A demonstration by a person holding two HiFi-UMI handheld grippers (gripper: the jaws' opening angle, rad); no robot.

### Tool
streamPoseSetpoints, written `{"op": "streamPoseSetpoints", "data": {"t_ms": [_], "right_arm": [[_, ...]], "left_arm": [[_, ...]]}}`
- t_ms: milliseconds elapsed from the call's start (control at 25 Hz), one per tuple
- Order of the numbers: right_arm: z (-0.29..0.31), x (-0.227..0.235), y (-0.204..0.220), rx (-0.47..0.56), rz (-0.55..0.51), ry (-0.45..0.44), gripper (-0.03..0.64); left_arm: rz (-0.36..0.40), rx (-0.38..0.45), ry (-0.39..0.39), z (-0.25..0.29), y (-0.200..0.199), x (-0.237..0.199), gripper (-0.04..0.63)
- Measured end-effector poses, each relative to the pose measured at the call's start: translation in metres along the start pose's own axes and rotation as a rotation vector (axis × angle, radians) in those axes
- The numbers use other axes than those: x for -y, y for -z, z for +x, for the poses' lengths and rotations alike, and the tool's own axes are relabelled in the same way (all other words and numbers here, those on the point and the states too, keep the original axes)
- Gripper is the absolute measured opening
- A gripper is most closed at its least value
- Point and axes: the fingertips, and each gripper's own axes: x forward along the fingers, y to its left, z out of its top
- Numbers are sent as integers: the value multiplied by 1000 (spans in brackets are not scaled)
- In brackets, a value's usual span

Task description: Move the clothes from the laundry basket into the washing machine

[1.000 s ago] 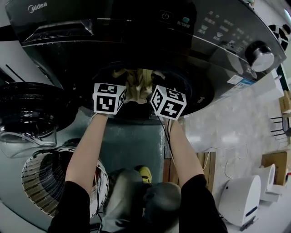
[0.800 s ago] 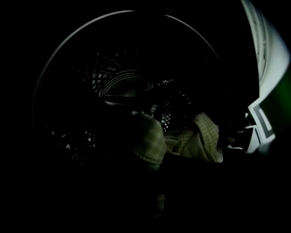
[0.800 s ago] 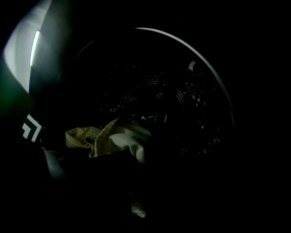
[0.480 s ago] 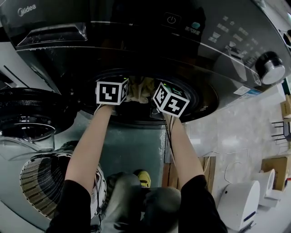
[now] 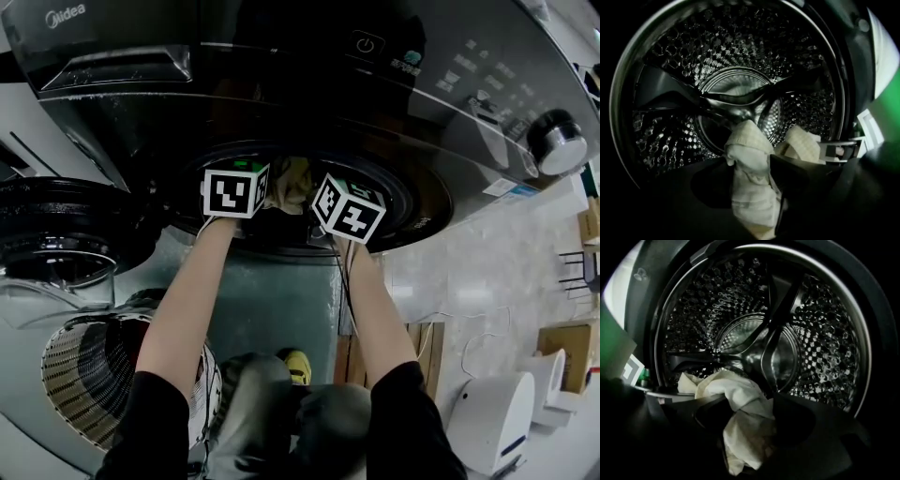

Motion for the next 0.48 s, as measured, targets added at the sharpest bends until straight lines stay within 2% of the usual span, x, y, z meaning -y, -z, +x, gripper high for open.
{"op": "streamPoseSetpoints", "data": {"t_ms": [80,480], "right_arm": [[-2,-1,2,-7,-12,-4,260],[-9,-4,-4,4,-53,-3,311]], "left_arm": [[2,6,5,-2,-1,2,264],[9,12,18,-7,-9,10,316]]}}
